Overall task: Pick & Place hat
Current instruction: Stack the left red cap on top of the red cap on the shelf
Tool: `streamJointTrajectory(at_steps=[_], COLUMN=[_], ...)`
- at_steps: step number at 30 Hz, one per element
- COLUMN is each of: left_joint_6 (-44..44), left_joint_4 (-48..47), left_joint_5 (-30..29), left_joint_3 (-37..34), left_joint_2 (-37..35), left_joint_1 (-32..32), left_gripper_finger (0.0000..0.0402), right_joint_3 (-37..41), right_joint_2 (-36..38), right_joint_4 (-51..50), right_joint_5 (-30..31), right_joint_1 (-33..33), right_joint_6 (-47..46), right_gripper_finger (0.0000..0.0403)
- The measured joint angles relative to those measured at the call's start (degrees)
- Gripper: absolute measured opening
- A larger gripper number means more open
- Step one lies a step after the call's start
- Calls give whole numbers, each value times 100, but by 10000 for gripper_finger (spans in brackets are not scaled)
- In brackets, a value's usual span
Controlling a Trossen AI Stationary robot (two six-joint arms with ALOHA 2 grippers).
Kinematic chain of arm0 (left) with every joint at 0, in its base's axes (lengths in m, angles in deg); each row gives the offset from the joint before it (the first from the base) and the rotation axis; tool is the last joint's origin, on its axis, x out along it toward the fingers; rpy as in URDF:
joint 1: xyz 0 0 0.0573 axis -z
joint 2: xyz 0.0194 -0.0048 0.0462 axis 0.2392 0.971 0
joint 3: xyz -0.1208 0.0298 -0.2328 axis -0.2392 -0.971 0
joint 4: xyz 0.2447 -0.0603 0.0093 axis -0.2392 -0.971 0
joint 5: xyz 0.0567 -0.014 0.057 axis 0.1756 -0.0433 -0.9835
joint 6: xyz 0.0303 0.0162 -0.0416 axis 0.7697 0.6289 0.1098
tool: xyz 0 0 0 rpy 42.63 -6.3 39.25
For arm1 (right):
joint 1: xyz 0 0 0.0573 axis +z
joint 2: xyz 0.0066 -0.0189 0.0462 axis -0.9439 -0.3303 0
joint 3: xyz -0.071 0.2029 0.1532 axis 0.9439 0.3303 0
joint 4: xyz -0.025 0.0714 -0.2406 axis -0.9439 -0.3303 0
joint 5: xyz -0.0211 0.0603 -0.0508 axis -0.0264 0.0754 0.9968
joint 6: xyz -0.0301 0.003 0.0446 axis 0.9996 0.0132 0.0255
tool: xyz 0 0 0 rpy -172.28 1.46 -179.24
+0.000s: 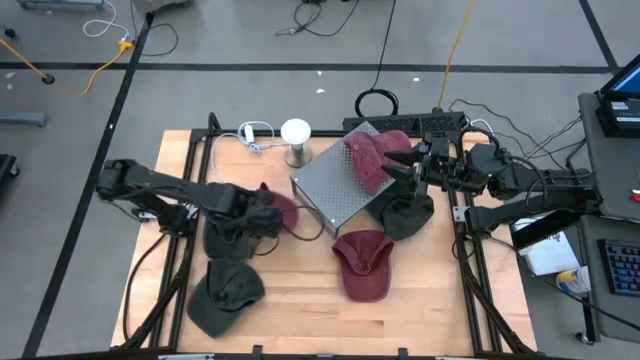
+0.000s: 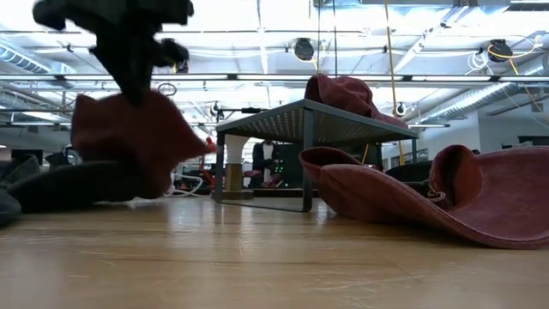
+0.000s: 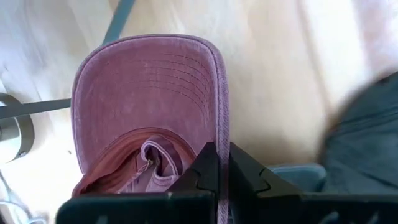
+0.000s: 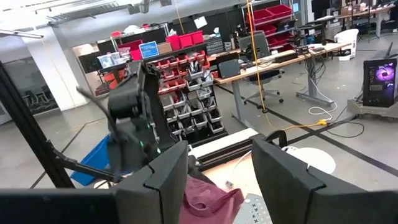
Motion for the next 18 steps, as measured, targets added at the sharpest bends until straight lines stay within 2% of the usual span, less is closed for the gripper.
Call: streamJointTrajectory(at_steps=[8, 15, 18], left_joint_6=[-1002, -1882, -2173], left_joint_4=[117, 732, 1004], left_joint_5=[-86, -1040, -1550], left_joint_3=[0, 0, 0], left_joint_2=[-1018, -1974, -2310], left_joint_1=[399, 824, 1042], left_gripper_finger=[9, 9, 9], right_joint_3=[0, 0, 0], right_joint_2=[0, 0, 0], right_joint_4=[13, 10, 7], right_joint_5=[19, 286, 310], right_joint_1=[0, 0, 0], right_joint_6=[149, 13, -188], right_gripper_finger=[171, 173, 187])
